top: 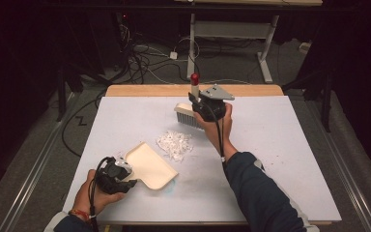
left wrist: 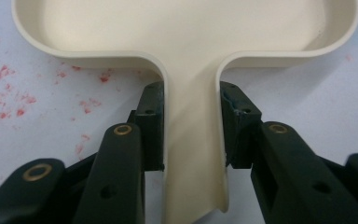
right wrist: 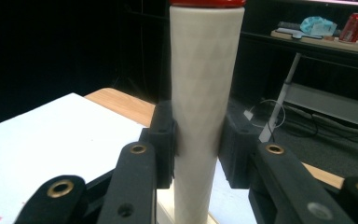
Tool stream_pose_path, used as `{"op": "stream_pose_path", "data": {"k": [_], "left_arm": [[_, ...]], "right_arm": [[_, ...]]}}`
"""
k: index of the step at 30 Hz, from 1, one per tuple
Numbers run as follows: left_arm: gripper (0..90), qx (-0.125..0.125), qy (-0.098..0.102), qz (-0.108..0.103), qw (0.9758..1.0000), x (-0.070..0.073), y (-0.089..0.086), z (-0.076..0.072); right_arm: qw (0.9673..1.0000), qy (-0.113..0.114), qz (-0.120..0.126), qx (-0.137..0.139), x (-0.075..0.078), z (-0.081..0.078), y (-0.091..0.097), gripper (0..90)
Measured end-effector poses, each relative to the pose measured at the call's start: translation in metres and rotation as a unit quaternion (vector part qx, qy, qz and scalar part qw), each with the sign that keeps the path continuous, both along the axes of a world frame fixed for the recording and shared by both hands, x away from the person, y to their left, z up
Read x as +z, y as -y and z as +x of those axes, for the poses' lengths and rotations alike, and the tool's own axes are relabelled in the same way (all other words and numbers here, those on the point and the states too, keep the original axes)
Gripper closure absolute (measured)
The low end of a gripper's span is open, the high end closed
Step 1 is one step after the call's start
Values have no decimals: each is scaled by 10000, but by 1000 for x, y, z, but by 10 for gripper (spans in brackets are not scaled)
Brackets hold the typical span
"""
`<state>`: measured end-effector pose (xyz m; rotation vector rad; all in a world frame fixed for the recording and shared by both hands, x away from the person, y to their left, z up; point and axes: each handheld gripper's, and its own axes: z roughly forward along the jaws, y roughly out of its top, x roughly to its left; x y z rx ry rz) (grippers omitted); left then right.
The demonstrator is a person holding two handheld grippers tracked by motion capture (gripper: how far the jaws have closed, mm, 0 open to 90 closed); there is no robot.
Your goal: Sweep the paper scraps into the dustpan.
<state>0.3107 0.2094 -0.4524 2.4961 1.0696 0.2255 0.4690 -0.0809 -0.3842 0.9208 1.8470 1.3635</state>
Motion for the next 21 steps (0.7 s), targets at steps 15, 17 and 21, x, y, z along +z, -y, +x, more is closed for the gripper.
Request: {"op": "stream_pose_path", "data": {"k": [15, 17, 21], "left_arm": [[637, 108, -89, 49, 9999, -6, 8, 3], [636, 101, -85, 81, 9999, -6, 10, 5], [636, 106, -83, 127, 9998, -6, 15, 7]], "right_arm": [[9978, -155, -31, 640, -14, -39, -32, 703], [9976, -174, -15, 664, -14, -41, -33, 703], [9963, -180, -10, 836, -15, -56, -38, 702]]}}
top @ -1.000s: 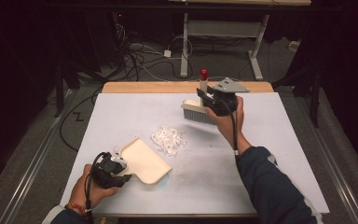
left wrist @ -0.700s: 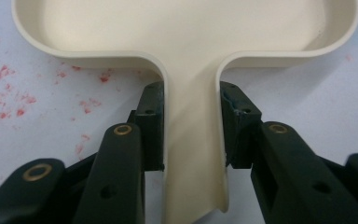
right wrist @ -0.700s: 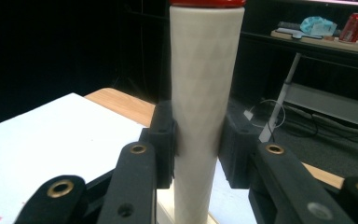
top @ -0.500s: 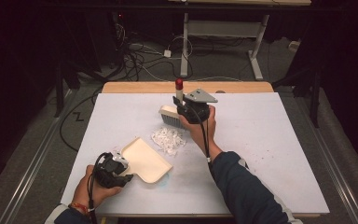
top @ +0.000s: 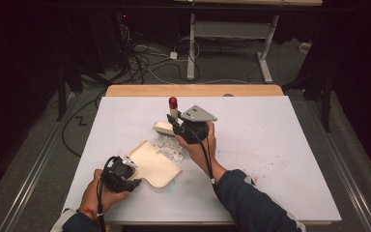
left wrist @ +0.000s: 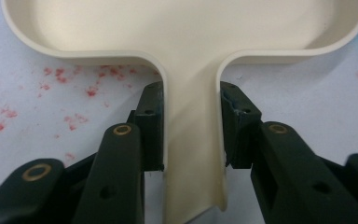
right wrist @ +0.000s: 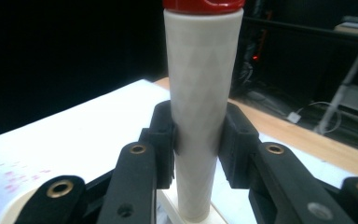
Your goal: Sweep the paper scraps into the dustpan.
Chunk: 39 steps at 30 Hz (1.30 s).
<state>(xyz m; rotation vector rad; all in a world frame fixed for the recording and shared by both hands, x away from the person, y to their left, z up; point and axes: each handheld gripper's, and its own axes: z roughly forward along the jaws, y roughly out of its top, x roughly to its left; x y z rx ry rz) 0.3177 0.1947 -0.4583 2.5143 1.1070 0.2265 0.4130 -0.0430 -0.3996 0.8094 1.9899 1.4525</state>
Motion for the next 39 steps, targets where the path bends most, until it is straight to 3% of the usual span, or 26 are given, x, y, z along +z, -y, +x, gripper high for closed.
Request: {"op": "stream_pose_path", "data": {"k": [12, 20, 29, 33, 39], "left_arm": [[635, 9, 16, -22, 10000, 1, 2, 1], [636, -67, 33, 50, 10000, 0, 4, 1], [635, -107, 17, 14, 9999, -1, 3, 1], [635, -141, 26, 14, 9999, -1, 2, 1], [635, -137, 26, 25, 9999, -1, 2, -1]], "right_arm": [[9979, 36, -91, 637, 2, -35, -16, 704], [9967, 59, 20, 804, 10, -37, -17, 704], [9977, 218, 285, 571, 33, -28, 7, 704], [9986, 162, 268, 431, 41, -29, 35, 704], [9996, 80, 123, 260, 41, -37, 72, 704]]}}
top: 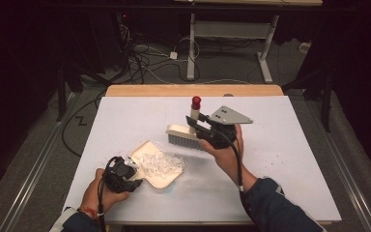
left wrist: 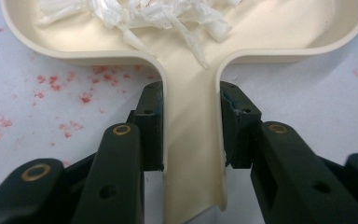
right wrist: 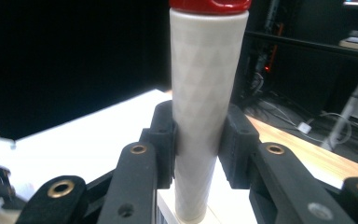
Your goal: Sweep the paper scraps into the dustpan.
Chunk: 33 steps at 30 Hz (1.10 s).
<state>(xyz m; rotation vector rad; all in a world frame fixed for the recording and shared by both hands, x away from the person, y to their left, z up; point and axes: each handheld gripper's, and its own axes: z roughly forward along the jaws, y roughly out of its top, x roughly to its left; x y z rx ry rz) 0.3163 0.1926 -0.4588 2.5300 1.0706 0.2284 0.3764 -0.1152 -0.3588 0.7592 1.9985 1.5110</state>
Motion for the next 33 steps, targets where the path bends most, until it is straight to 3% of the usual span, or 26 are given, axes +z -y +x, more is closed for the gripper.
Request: {"op": "stream_pose_path", "data": {"k": [3, 9, 13, 25, 33], "left_arm": [[635, -57, -6, 24, 10000, 0, -1, -1], [635, -45, -21, 25, 10000, 0, 0, -1], [635, -55, 3, 56, 10000, 0, 0, -2], [634, -24, 16, -8, 10000, 0, -1, -3], [634, -43, 13, -13, 10000, 0, -1, -4]], "right_arm": [[9996, -72, -178, -190, -5, -7, 28, 704], [9988, -243, -389, -174, -14, -17, 43, 704], [9981, -331, -515, 24, -23, -23, 26, 704], [9959, -282, -567, 642, -21, -40, -33, 704], [9942, -313, -627, 814, -17, -43, -43, 703]]}}
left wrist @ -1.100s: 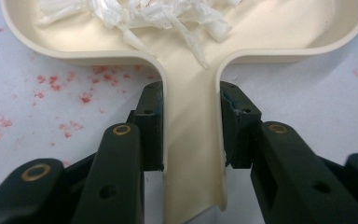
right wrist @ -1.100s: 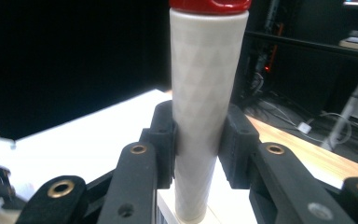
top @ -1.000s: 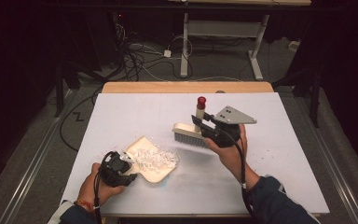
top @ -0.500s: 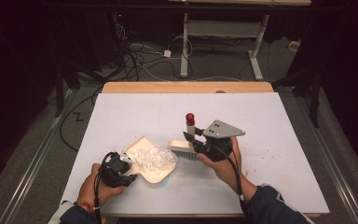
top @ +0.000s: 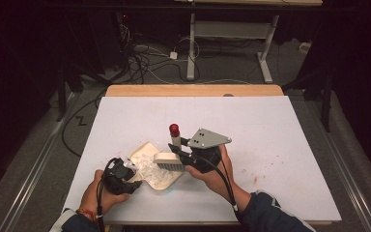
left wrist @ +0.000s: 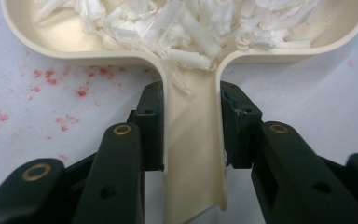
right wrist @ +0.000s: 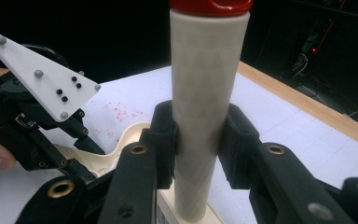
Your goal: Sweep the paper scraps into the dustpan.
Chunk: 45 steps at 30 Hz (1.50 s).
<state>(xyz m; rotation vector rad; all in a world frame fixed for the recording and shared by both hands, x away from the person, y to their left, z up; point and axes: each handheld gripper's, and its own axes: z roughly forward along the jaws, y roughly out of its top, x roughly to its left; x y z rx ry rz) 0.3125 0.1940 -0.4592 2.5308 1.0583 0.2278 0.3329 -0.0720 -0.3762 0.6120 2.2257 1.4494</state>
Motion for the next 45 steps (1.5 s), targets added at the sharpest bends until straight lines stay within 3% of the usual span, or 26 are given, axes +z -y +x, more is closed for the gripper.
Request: {"op": "stream_pose_path", "data": {"k": [7, 9, 14, 16, 21, 23, 25, 29, 30, 33, 34, 40, 45], "left_arm": [[635, 6, -40, -12, 10000, 0, -2, 0], [635, 17, -64, -10, 10000, 0, -3, -1], [634, 27, -58, -23, 10000, 0, -4, -1], [634, 25, -57, -23, 10000, 0, -4, -1], [634, 23, -68, -70, 9999, 0, -6, 0], [634, 14, -79, -74, 9999, 0, -6, 0], [634, 14, -91, -76, 9999, 0, -6, 1], [634, 10, -88, -74, 9999, 0, -6, 1], [634, 10, -81, -72, 9999, 0, -7, 0], [634, 9, -76, -91, 9999, -1, -7, 1], [634, 9, -71, -80, 9999, -1, -7, 1], [634, 51, -76, -51, 9999, 0, -5, 1], [634, 64, -84, -31, 9999, 0, -4, 1]], "right_arm": [[9996, 8, 208, -198, 13, 14, 18, 703], [9987, 37, 350, -357, 18, 21, 22, 703], [9968, 59, 369, -709, 22, 49, 18, 703], [9955, 49, 400, -854, 21, 60, 13, 704], [9919, 300, 404, -1162, 10, 88, -3, 703], [9915, 306, 434, -1190, 6, 92, -6, 703], [9920, 454, 524, -1059, -5, 97, -16, 703], [9940, 505, 275, -929, -15, 96, -29, 704], [9963, 442, 247, -695, -19, 91, -34, 704], [9971, 504, 61, -563, -18, 83, -38, 703], [9982, 474, -15, -372, -16, 76, -38, 704], [9992, 362, -187, -38, -12, 57, -33, 704], [9995, 171, -107, 263, -7, 35, -24, 704]]}}
